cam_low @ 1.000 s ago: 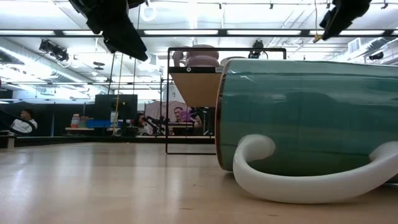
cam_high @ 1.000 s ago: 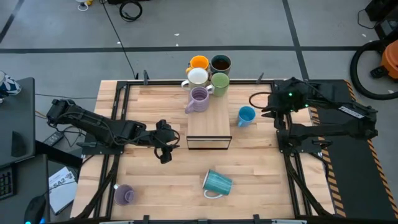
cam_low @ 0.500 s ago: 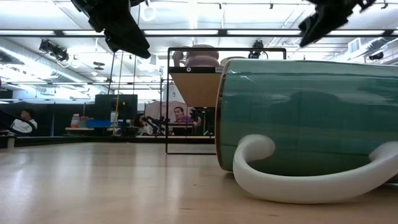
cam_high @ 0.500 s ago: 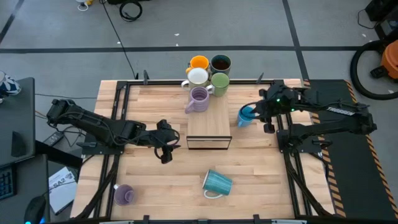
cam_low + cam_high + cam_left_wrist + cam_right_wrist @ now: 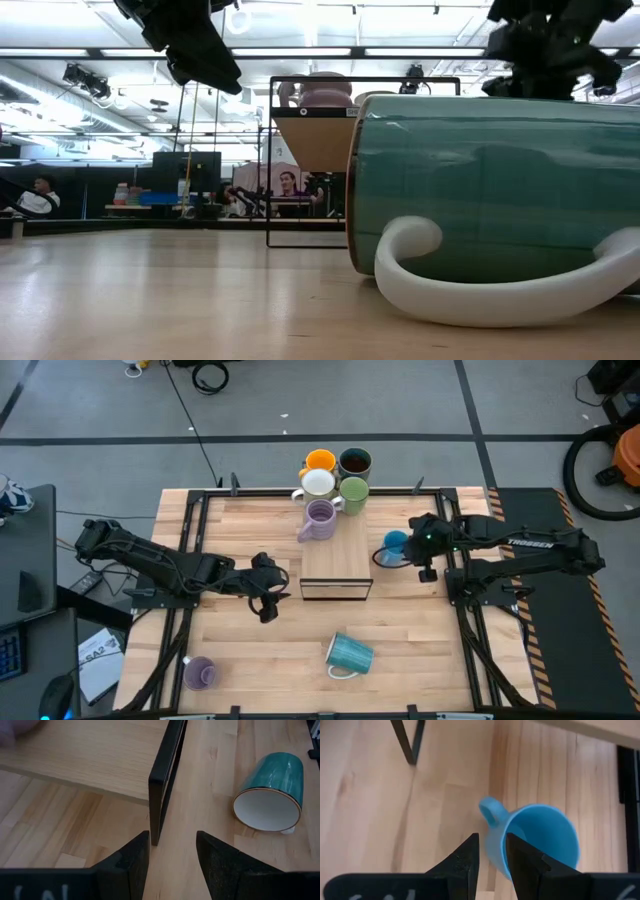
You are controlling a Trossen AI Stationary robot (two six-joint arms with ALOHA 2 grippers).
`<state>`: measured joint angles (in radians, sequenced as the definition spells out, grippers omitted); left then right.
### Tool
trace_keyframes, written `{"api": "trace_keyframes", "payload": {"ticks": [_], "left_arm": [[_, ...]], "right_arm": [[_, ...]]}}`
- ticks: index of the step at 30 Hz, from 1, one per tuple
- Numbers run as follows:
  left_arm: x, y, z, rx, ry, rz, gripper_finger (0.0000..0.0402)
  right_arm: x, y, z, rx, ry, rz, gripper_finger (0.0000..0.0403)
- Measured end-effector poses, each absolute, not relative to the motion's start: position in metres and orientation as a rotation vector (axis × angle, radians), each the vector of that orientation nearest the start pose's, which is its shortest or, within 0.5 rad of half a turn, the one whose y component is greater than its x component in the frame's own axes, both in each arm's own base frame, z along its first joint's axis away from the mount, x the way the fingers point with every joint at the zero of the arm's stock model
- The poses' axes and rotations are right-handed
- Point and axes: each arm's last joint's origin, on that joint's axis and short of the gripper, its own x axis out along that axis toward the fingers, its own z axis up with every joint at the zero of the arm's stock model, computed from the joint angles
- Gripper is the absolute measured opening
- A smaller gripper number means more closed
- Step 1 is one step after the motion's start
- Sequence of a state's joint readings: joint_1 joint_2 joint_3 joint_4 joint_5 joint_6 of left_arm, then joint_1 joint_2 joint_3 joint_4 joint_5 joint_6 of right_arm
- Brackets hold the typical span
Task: Place coffee mugs
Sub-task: Put the blue mug on the shelf
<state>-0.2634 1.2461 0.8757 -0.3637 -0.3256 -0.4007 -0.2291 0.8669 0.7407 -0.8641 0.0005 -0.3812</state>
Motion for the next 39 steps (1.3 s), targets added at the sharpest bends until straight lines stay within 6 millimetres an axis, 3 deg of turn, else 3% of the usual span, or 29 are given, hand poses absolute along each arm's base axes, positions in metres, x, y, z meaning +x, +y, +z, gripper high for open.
{"api": "trace_keyframes", "payload": {"ticks": [9, 39], "left_arm": [[0.25, -0.058, 0.257, -0.17, 0.676, 0.198, 0.0169], [0.25, -0.058, 0.257, -0.168, 0.676, 0.198, 0.0169]], "right_arm": [[0.152, -0.038, 0.229, -0.301, 1.041, -0.061, 0.0101], [0.176, -0.051, 0.197, -0.264, 1.221, -0.065, 0.0101]]}}
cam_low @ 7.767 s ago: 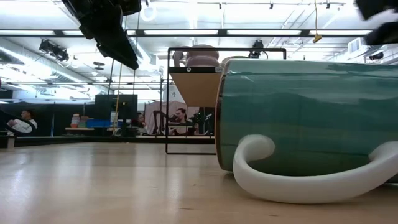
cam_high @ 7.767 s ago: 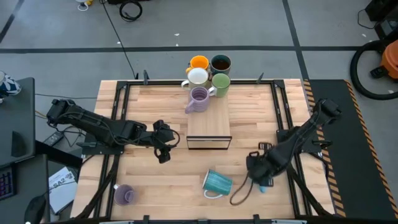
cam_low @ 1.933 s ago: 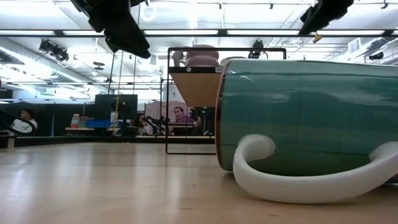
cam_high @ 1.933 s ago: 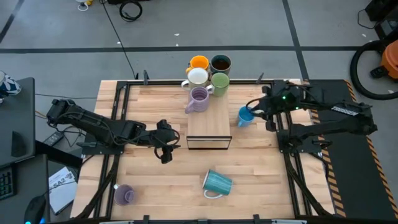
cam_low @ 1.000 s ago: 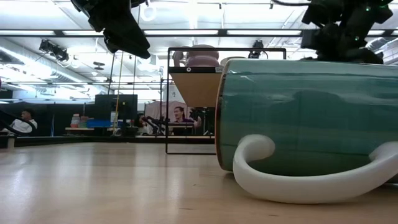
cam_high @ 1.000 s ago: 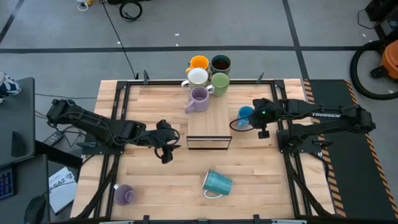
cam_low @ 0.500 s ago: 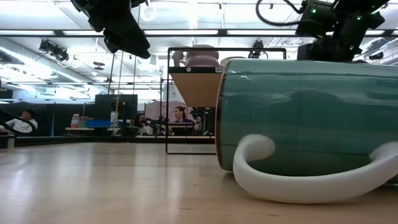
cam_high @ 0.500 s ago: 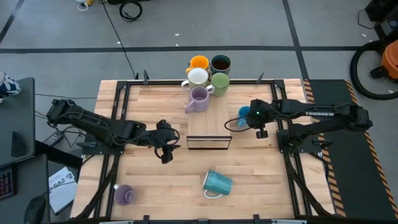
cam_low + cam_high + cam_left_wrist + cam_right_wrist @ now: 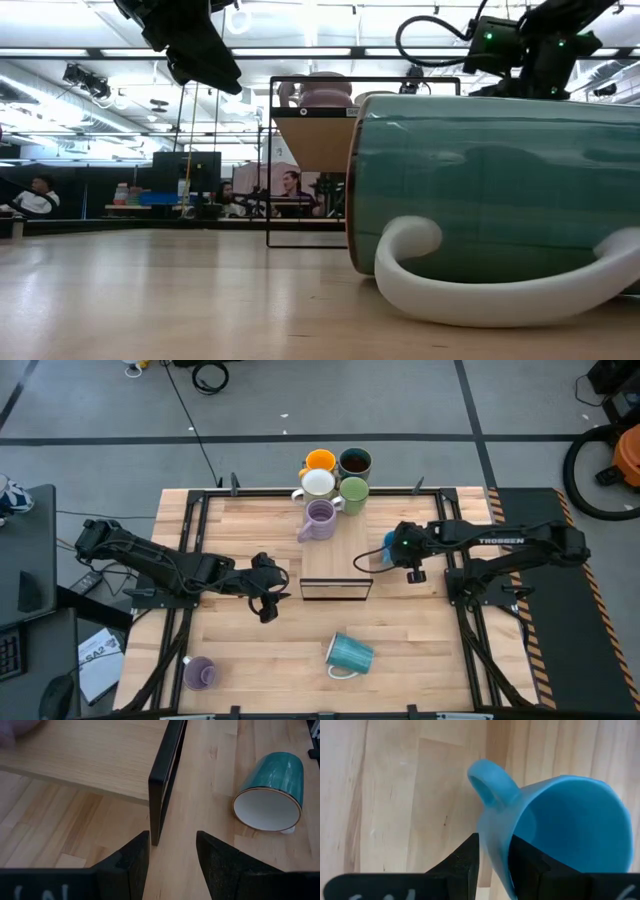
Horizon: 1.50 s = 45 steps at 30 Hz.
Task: Place coffee mugs
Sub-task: Put the blue mug on the shelf
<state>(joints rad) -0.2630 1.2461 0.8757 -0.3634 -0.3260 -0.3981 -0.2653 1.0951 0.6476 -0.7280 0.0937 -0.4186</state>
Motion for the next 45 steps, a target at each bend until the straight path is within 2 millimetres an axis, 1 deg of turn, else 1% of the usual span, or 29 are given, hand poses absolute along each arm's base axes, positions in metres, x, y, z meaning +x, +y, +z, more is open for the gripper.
{"api": "trace_keyframes", "payload": {"ticks": [3, 6, 13, 18, 21, 26, 30, 34, 38, 41, 45], "left_arm": [[0.25, -0.058, 0.257, -0.169, 0.676, 0.198, 0.0169], [0.25, -0.058, 0.257, -0.169, 0.676, 0.198, 0.0169], [0.25, -0.058, 0.257, -0.171, 0.675, 0.198, 0.0169], [0.25, -0.058, 0.257, -0.171, 0.675, 0.198, 0.0169], [0.25, -0.058, 0.257, -0.171, 0.676, 0.199, 0.0169], [0.25, -0.058, 0.257, -0.171, 0.676, 0.199, 0.0169], [0.25, -0.058, 0.257, -0.171, 0.676, 0.199, 0.0169], [0.25, -0.058, 0.257, -0.171, 0.676, 0.199, 0.0169], [0.25, -0.058, 0.257, -0.17, 0.676, 0.198, 0.0169], [0.25, -0.058, 0.257, -0.17, 0.676, 0.198, 0.0169], [0.25, -0.058, 0.257, -0.17, 0.676, 0.198, 0.0169]], "right_arm": [[0.177, -0.051, 0.195, -0.263, 1.234, -0.063, 0.01], [0.178, -0.051, 0.193, -0.261, 1.242, -0.06, 0.0091], [0.18, -0.052, 0.192, -0.26, 1.238, -0.058, 0.0034], [0.182, -0.052, 0.193, -0.266, 1.22, -0.064, 0.0031], [0.184, -0.051, 0.2, -0.271, 1.214, -0.058, 0.0031], [0.187, -0.05, 0.229, -0.279, 1.238, -0.062, 0.0031], [0.187, -0.05, 0.263, -0.252, 1.249, -0.089, 0.0031], [0.186, -0.05, 0.3, -0.228, 1.209, -0.119, 0.0031], [0.186, -0.05, 0.334, -0.23, 1.121, -0.148, 0.0031], [0.185, -0.05, 0.353, -0.237, 1.066, -0.161, 0.0033], [0.184, -0.049, 0.371, -0.246, 1.002, -0.175, 0.0033]]}}
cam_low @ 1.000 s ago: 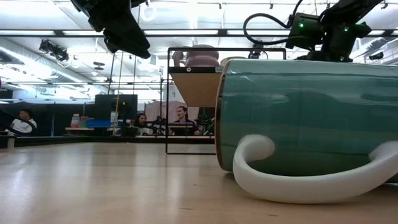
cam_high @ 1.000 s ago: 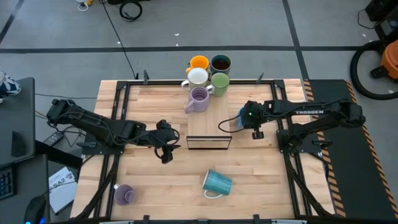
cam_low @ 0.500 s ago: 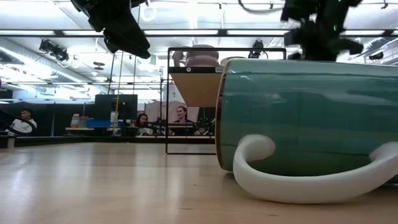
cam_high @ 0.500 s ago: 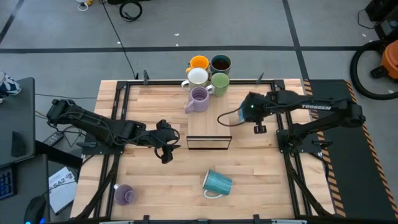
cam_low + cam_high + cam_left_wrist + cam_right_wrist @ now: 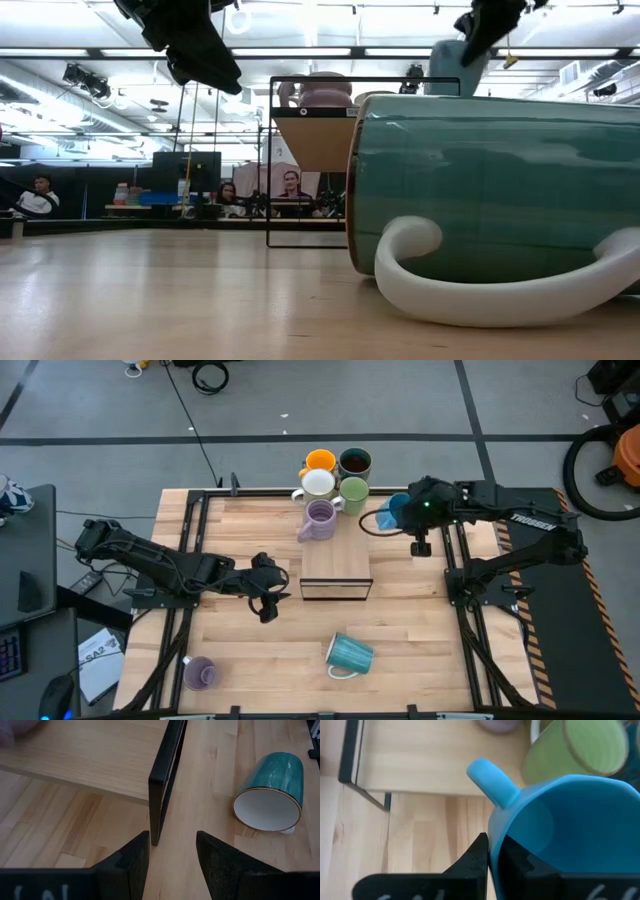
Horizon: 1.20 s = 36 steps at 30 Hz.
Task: Place coffee mugs
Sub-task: Put the blue mug on the shelf
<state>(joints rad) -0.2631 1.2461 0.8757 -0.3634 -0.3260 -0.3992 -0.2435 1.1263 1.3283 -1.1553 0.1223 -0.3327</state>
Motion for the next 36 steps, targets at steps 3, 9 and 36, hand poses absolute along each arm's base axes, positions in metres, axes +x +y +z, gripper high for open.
{"api": "trace_keyframes", "payload": {"ticks": [3, 9, 36], "left_arm": [[0.25, -0.058, 0.257, -0.169, 0.676, 0.198, 0.0169], [0.25, -0.058, 0.257, -0.168, 0.676, 0.197, 0.0169], [0.25, -0.058, 0.257, -0.169, 0.676, 0.197, 0.0169]], "right_arm": [[0.186, -0.047, 0.38, -0.252, 0.968, -0.165, 0.0033], [0.209, -0.041, 0.387, -0.278, 0.959, -0.109, 0.0033], [0.294, -0.051, 0.354, -0.201, 1.101, -0.043, 0.0034]]}}
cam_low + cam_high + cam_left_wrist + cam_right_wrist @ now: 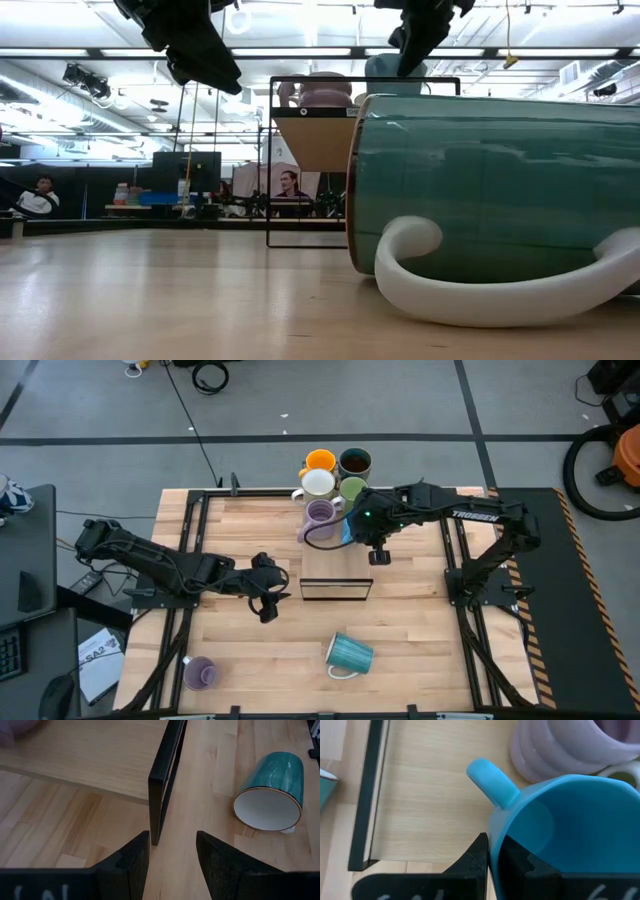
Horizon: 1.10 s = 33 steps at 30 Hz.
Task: Place coffee mugs
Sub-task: Put the blue mug on the shelf
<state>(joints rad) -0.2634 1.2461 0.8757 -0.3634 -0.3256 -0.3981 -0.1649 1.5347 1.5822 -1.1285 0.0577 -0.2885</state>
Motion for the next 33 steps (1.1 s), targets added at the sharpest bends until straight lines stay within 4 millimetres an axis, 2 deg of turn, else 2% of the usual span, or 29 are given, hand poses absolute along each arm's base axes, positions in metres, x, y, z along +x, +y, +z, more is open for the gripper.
{"api": "trace_keyframes", "payload": {"ticks": [11, 33], "left_arm": [[0.25, -0.058, 0.257, -0.169, 0.676, 0.197, 0.0169], [0.25, -0.058, 0.257, -0.17, 0.676, 0.198, 0.0169]], "right_arm": [[0.298, -0.062, 0.349, -0.181, 1.103, -0.076, 0.0035], [0.3, -0.064, 0.347, -0.178, 1.082, -0.078, 0.0035]]}}
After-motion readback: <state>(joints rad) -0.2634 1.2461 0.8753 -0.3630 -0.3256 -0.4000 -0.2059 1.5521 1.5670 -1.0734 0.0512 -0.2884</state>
